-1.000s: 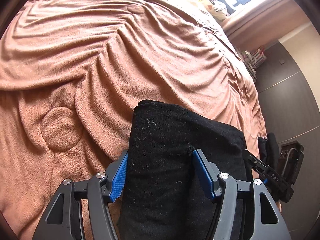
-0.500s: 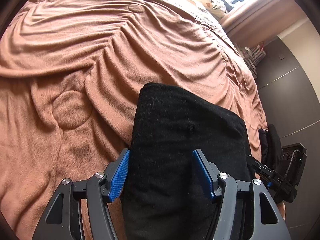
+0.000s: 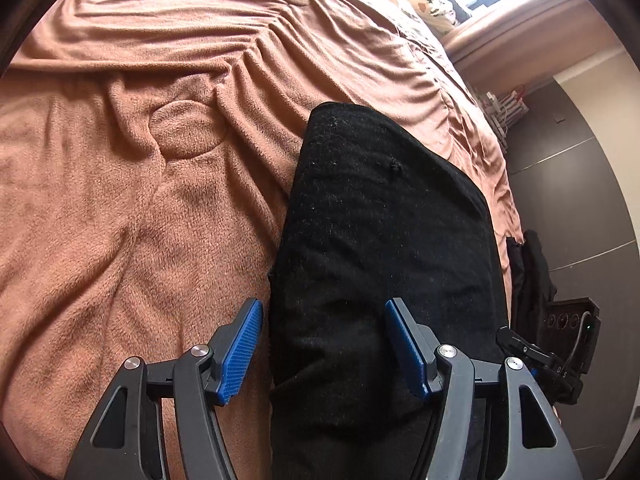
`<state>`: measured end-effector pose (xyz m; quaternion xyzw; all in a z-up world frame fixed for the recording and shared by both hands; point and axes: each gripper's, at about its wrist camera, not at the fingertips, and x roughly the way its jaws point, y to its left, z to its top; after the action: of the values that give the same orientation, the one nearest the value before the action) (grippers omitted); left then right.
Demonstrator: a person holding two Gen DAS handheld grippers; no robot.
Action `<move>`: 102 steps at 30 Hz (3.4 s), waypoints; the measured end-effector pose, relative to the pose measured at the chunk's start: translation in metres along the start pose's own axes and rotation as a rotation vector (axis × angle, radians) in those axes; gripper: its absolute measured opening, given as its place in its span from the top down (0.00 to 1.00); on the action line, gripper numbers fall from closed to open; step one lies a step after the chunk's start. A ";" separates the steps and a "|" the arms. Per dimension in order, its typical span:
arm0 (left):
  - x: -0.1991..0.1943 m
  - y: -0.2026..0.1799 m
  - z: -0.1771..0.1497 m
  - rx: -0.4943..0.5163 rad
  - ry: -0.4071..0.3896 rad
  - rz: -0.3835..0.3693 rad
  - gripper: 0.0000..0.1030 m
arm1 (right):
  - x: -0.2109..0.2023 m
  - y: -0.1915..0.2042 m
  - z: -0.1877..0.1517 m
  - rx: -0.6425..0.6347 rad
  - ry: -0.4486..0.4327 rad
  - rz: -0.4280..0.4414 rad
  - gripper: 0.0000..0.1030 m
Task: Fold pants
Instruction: 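Close both grippers on the end of the folded black pants stack, then lift the folded pants with both grippers and carry them toward the headboard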
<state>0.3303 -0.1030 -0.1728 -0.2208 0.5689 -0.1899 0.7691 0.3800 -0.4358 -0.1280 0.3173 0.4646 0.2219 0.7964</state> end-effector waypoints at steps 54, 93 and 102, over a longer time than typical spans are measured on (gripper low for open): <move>-0.123 0.035 0.017 -0.008 -0.194 0.028 0.67 | 0.087 0.057 0.007 -0.152 0.026 0.260 0.62; -0.362 0.320 0.088 -0.345 -0.506 0.232 0.71 | 0.403 0.322 0.046 -0.470 0.183 0.428 0.62; -0.413 0.368 0.125 -0.355 -0.552 0.369 0.72 | 0.482 0.384 0.053 -0.546 0.220 0.495 0.62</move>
<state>0.3491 0.4422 -0.0184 -0.2872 0.3945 0.1200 0.8645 0.6306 0.1297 -0.1246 0.1703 0.3806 0.5557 0.7192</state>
